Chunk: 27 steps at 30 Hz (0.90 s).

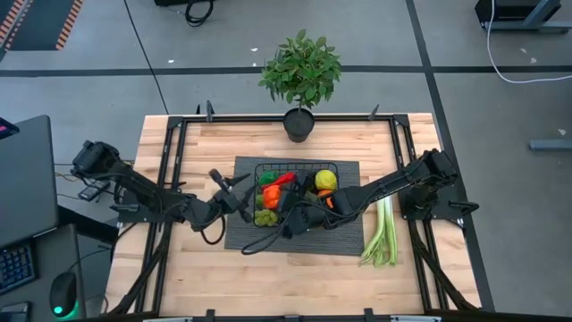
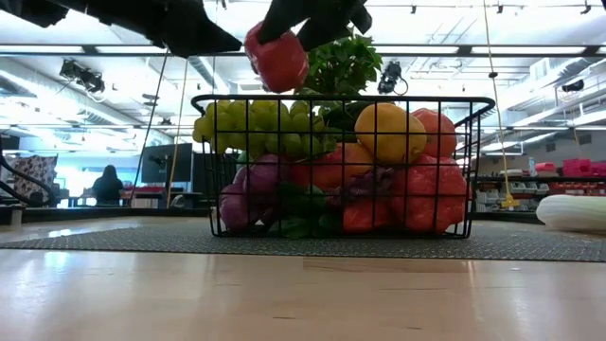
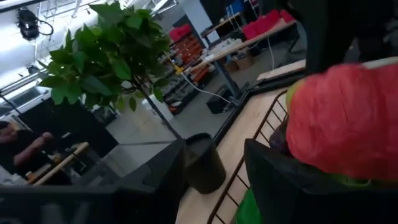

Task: Build produce basket
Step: Put the pumpkin into the wire basket

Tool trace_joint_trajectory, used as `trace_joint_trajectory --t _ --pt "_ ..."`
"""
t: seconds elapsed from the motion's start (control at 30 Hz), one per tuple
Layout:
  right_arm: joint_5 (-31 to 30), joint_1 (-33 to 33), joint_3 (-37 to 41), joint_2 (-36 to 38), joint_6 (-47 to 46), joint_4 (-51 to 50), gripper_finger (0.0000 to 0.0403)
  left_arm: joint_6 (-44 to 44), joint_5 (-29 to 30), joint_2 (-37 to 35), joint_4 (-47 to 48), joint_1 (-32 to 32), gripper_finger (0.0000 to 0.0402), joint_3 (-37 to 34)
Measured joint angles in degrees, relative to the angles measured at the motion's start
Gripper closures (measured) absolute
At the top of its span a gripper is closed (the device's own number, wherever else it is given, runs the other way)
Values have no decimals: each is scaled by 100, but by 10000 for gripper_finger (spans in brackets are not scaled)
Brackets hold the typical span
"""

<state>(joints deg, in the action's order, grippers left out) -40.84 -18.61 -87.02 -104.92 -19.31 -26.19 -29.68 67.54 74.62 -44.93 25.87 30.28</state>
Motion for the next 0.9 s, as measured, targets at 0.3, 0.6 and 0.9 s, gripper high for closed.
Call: trace_joint_trajectory --t 0.3,0.6,0.9 --pt "-7 -3 0 0 221 -612 109 1544 -1880 -33 747 -138 230 -2" --pt "-70 4 364 4 467 -351 109 1610 -3334 -283 1034 -1018 230 120" --pt "-228 178 555 4 454 -135 109 1896 -5345 -541 1735 -1953 230 892"
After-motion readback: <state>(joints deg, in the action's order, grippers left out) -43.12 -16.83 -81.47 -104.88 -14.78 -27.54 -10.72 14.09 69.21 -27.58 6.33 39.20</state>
